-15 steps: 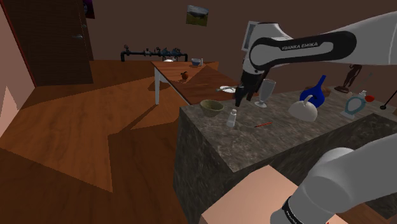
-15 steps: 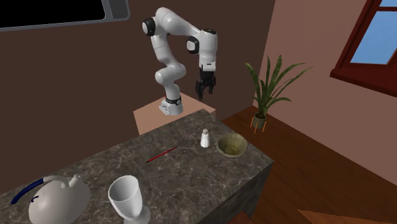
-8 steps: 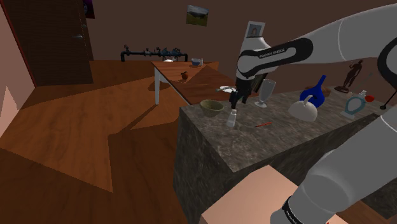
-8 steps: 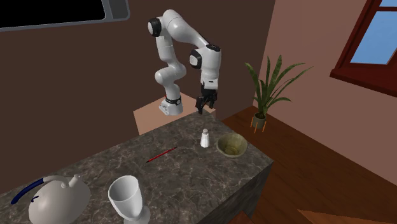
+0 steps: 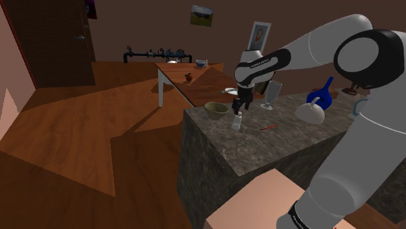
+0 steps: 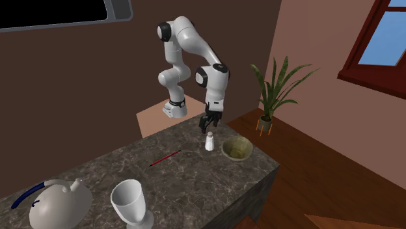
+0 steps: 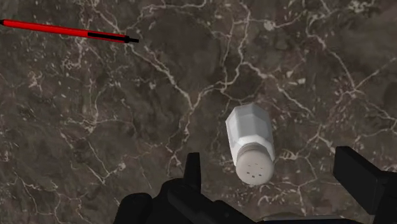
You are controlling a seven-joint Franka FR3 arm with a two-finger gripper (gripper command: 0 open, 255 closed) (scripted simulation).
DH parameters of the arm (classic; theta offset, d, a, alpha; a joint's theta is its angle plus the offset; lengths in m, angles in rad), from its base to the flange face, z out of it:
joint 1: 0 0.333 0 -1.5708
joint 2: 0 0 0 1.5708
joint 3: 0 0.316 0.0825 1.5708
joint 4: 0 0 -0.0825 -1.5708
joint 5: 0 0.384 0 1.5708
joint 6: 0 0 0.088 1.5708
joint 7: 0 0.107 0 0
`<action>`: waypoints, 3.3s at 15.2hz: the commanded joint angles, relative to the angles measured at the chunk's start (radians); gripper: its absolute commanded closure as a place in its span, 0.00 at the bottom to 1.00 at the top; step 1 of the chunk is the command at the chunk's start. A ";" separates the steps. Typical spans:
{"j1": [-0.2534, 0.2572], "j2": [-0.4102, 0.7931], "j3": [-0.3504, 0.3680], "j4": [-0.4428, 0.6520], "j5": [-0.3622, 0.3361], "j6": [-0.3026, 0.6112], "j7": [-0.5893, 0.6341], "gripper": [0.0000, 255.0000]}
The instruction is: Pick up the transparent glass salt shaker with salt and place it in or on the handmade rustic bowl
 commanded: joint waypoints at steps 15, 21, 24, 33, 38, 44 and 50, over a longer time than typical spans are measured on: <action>-0.007 0.046 -0.006 -0.037 0.003 0.083 -0.004 1.00; -0.007 0.046 -0.006 -0.037 0.003 0.083 -0.004 1.00; -0.007 0.039 -0.006 -0.032 0.003 0.070 -0.005 1.00; -0.004 -0.018 -0.004 0.029 -0.001 -0.046 -0.012 1.00; -0.002 -0.042 -0.002 0.070 -0.002 -0.111 -0.017 1.00; 0.000 -0.064 0.000 0.127 -0.002 -0.189 -0.024 1.00; 0.002 -0.078 0.002 0.192 -0.001 -0.267 -0.032 1.00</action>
